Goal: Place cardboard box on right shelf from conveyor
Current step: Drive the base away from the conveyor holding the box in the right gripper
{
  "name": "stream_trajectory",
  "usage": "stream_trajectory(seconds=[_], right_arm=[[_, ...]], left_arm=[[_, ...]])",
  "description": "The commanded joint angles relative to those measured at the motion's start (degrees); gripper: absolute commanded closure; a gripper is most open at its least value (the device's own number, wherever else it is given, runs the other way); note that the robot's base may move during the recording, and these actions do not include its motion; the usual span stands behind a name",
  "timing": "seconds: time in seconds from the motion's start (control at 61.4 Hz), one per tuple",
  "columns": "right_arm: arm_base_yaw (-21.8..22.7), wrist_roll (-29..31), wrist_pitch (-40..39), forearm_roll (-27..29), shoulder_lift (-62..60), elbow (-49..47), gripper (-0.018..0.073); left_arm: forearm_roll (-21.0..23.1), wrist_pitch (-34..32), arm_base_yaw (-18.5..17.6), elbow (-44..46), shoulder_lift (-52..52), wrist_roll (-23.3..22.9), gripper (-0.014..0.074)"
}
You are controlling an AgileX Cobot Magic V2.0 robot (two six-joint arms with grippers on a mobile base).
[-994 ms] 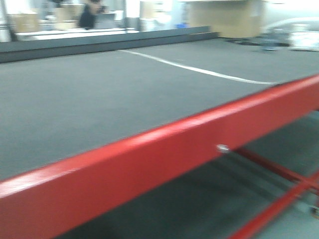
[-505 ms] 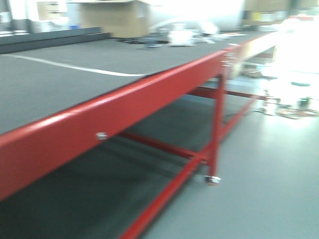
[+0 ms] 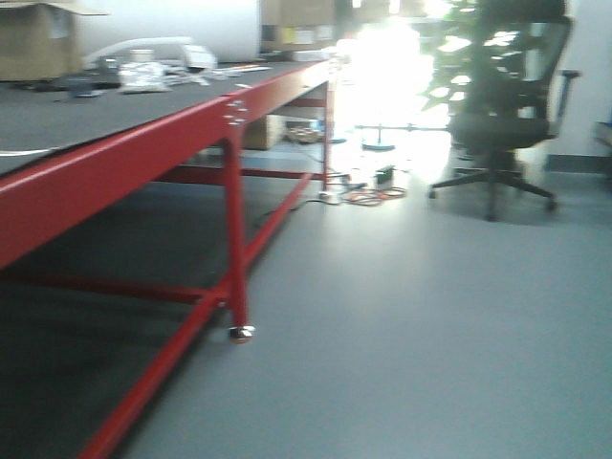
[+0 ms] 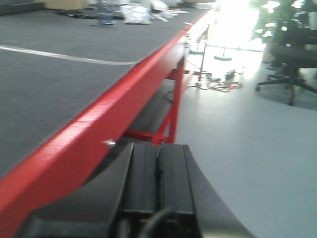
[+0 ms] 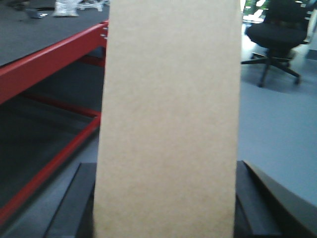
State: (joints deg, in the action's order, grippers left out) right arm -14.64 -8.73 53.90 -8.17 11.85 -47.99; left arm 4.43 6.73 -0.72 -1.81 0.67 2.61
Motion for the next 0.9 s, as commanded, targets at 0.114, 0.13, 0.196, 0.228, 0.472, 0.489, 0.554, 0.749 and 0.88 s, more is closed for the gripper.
stream_trajectory(seconds=[0.114, 0.13, 0.196, 0.228, 0.472, 0.489, 0.554, 0.749, 0.88], right_arm=[[0.26, 0.62, -5.76, -0.87, 0.98, -1.43, 0.0318], [0.26, 0.62, -5.76, -0.87, 0.98, -1.43, 0.0318], [0.26, 0.62, -5.76, -0.87, 0.98, -1.43, 0.0318], [0.26, 0.62, -5.76, -0.87, 0.98, -1.43, 0.0318], [0.26, 0.62, -5.76, -0.87, 0.98, -1.43, 0.0318], [0.26, 0.62, -5.76, -0.87, 0.98, -1.43, 0.0318], [0.26, 0.62, -5.76, -0.87, 0.98, -1.43, 0.0318], [0.26, 0.62, -5.76, -0.87, 0.98, -1.43, 0.0318], [0.26, 0.62, -5.76, -0.87, 1.04, -1.43, 0.0318]], left_arm=[[0.34, -4.96, 0.09, -0.55, 0.87, 0.02, 0.0713], [0.34, -4.96, 0.09, -0.55, 0.87, 0.02, 0.0713], [0.34, -4.96, 0.09, -0.55, 0.87, 0.02, 0.0713], [0.34, -4.96, 0.09, -0.55, 0.87, 0.02, 0.0713], [0.34, -4.96, 0.09, -0.55, 0.87, 0.02, 0.0712], [0.34, -4.96, 0.09, -0.55, 0.87, 0.02, 0.0713], [0.34, -4.96, 0.09, -0.55, 0.87, 0.02, 0.0713], [0.34, -4.96, 0.09, -0.55, 0.87, 0.02, 0.0712], [0.34, -4.96, -0.13, -0.55, 0.98, 0.02, 0.0713]])
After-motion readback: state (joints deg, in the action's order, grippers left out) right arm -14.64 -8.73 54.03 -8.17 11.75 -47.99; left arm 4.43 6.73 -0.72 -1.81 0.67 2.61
